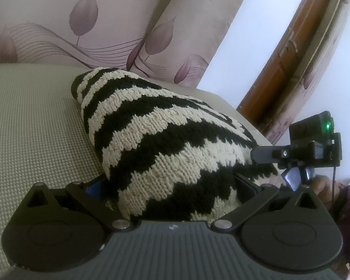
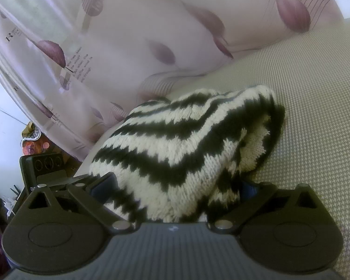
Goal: Fold small clothes
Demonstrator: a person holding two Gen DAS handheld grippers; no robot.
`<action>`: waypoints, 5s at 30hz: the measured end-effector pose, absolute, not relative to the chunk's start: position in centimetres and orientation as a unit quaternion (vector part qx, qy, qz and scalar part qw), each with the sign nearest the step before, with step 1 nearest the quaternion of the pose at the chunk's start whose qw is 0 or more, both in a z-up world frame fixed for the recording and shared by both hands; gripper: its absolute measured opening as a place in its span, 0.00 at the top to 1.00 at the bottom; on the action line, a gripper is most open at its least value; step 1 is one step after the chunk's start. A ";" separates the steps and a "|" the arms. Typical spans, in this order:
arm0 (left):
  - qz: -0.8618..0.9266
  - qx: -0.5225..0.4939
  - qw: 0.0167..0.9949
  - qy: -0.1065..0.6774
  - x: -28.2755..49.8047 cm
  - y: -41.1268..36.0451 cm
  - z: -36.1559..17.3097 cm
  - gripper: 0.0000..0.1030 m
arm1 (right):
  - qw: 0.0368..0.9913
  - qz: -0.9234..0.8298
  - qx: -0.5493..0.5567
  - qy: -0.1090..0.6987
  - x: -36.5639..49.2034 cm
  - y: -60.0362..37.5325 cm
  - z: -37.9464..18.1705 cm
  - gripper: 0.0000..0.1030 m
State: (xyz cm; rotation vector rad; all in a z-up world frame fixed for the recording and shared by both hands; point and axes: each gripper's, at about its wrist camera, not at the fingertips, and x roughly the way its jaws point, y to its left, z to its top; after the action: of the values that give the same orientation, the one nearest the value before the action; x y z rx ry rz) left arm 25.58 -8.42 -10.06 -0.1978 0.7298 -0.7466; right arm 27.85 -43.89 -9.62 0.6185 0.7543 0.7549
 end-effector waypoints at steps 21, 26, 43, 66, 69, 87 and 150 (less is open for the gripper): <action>-0.368 -0.082 0.857 0.351 26.0 -8.5 -10.1 0.00 | 0.813 0.354 0.293 0.358 27.8 -44.0 -9.6 0.00; -0.377 -0.092 0.853 0.350 26.3 -8.1 -10.3 0.00 | 0.809 0.356 0.297 0.362 28.1 -44.2 -9.6 0.00; -0.398 -0.136 0.835 0.355 27.4 -7.3 -10.6 0.00 | 0.764 0.405 0.335 0.374 28.8 -45.0 -9.9 0.00; -0.399 -0.138 0.833 0.357 27.6 -7.2 -10.6 0.05 | 0.755 0.389 0.335 0.407 28.9 -44.1 -10.5 0.40; -0.389 -0.127 0.841 0.353 27.2 -7.4 -10.5 0.14 | 0.769 0.387 0.317 0.399 28.4 -43.4 -10.5 0.47; -0.361 -0.080 0.867 0.334 25.9 -8.6 -10.1 0.22 | 0.795 0.361 0.293 0.390 27.5 -42.1 -9.6 0.47; -0.276 0.005 0.927 0.253 0.8 3.5 -1.4 0.39 | 0.794 0.376 0.375 0.297 4.8 -27.3 -3.3 0.55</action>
State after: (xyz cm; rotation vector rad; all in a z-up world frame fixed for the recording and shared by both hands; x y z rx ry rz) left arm 0.82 3.46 -1.37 0.0111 0.5177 -0.5652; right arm 4.81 -27.28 -3.26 0.8068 0.6375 0.8081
